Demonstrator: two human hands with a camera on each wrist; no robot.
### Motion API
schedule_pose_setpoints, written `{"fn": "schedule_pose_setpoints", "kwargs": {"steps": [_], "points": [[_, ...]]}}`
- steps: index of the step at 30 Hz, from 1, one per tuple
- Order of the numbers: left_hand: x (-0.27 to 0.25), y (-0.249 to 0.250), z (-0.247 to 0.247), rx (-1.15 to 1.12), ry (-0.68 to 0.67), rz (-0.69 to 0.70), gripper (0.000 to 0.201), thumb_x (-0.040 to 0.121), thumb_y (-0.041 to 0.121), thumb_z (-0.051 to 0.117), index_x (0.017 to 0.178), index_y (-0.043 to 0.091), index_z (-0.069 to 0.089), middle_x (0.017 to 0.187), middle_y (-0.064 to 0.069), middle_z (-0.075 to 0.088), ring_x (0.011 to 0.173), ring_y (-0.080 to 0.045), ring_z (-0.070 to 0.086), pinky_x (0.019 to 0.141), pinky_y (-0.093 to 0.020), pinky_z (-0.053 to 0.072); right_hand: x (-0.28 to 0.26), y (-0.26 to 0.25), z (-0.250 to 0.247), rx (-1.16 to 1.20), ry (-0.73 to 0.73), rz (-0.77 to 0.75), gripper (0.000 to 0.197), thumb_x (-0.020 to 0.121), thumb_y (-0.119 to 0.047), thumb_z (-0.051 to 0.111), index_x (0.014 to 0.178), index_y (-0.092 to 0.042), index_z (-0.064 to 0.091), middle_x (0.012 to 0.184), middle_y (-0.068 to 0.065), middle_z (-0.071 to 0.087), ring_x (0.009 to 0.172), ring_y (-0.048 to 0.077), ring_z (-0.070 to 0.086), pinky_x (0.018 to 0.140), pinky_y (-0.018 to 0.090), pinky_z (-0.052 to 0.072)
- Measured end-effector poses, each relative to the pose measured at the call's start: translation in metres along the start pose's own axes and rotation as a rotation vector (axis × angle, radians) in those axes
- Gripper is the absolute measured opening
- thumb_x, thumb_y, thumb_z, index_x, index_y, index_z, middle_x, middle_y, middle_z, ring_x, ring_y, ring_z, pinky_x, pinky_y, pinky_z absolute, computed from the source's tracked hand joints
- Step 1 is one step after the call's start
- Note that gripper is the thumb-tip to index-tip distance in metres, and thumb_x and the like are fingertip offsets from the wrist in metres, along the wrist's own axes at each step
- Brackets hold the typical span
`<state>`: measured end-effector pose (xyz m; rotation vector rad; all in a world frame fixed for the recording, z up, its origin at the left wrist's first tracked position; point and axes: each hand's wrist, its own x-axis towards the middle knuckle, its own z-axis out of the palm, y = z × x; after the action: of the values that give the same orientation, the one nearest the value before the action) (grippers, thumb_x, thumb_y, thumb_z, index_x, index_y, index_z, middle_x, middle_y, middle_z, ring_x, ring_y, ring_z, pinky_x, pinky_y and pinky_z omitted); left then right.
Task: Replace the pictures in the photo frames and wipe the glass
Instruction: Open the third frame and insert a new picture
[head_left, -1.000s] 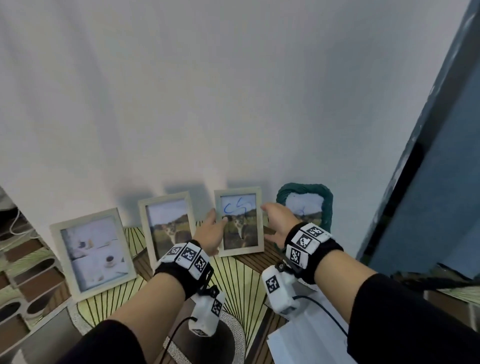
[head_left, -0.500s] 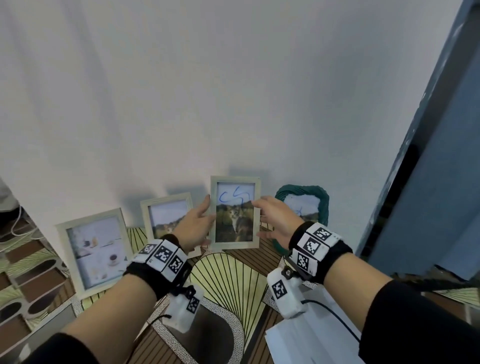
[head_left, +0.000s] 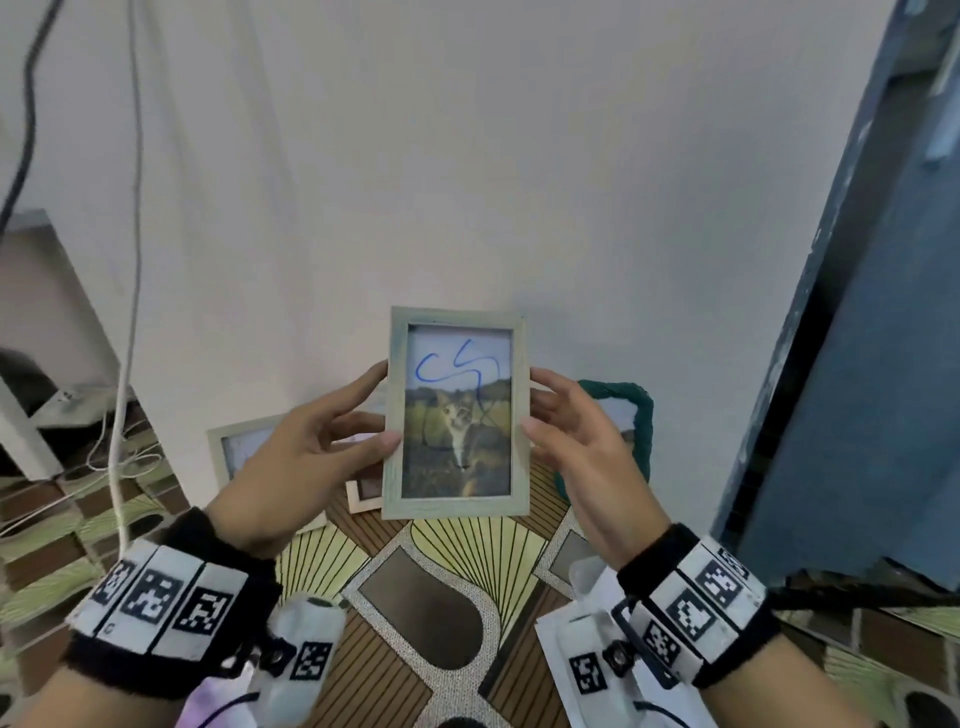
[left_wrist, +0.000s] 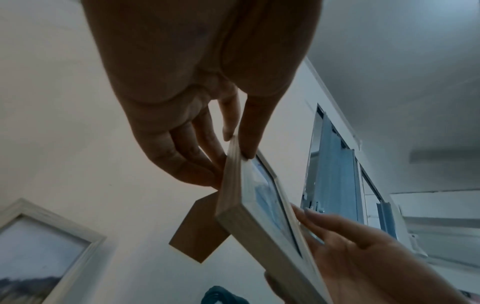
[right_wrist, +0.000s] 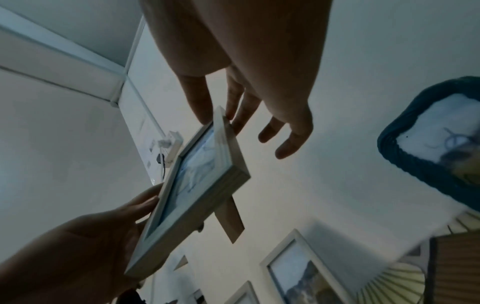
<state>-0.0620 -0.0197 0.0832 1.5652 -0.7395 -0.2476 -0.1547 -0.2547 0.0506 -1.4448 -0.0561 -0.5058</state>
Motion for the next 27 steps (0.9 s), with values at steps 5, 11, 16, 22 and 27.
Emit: {"fn": "schedule_pose_setpoints", "kwargs": {"steps": [5, 11, 16, 22, 27], "points": [[-0.060, -0.011, 0.005, -0.039, 0.053, 0.008, 0.061, 0.082, 0.018, 0.071, 0.136, 0.040, 0.054, 0.112, -0.012, 0.070, 0.104, -0.030, 0.068, 0.087, -0.031, 0.057, -0.046, 0.008, 0.012, 0.344, -0.145, 0.066, 0.042, 0.095, -0.010, 0.058, 0.132, -0.030, 0.055, 0.132, 0.003, 0.061, 0.121, 0.023, 0.061, 0.089, 0.034, 0.055], [-0.127, -0.046, 0.019, -0.148, 0.122, -0.117, 0.059, 0.085, 0.009, 0.068, 0.138, 0.030, 0.054, 0.111, -0.014, 0.070, 0.102, -0.029, 0.070, 0.077, -0.025, 0.057, -0.101, 0.037, 0.024, 0.416, -0.183, 0.264, 0.047, 0.096, -0.002, 0.053, 0.137, -0.025, 0.050, 0.135, 0.003, 0.060, 0.122, 0.026, 0.060, 0.094, 0.040, 0.055], [-0.164, -0.078, 0.029, -0.211, 0.147, -0.283, 0.054, 0.086, 0.002, 0.062, 0.134, 0.024, 0.054, 0.113, -0.010, 0.072, 0.107, -0.025, 0.069, 0.079, -0.028, 0.059, -0.130, 0.068, 0.025, 0.366, -0.188, 0.468, 0.044, 0.096, 0.001, 0.052, 0.133, -0.024, 0.051, 0.131, -0.001, 0.063, 0.114, 0.025, 0.066, 0.087, 0.043, 0.057], [-0.181, -0.103, 0.034, -0.170, 0.073, -0.399, 0.049, 0.095, -0.005, 0.051, 0.134, 0.025, 0.052, 0.116, 0.000, 0.072, 0.096, -0.018, 0.069, 0.068, -0.028, 0.055, -0.141, 0.089, 0.029, 0.364, -0.139, 0.639, 0.040, 0.093, 0.010, 0.049, 0.128, -0.011, 0.053, 0.125, 0.011, 0.066, 0.112, 0.029, 0.066, 0.085, 0.044, 0.058], [-0.178, -0.118, 0.045, -0.167, 0.082, -0.484, 0.041, 0.096, -0.007, 0.049, 0.126, 0.019, 0.058, 0.106, 0.001, 0.075, 0.082, -0.007, 0.071, 0.055, -0.018, 0.052, -0.144, 0.098, 0.030, 0.362, -0.065, 0.749, 0.038, 0.093, 0.014, 0.048, 0.127, -0.002, 0.050, 0.123, 0.019, 0.063, 0.095, 0.028, 0.071, 0.069, 0.038, 0.059]]}}
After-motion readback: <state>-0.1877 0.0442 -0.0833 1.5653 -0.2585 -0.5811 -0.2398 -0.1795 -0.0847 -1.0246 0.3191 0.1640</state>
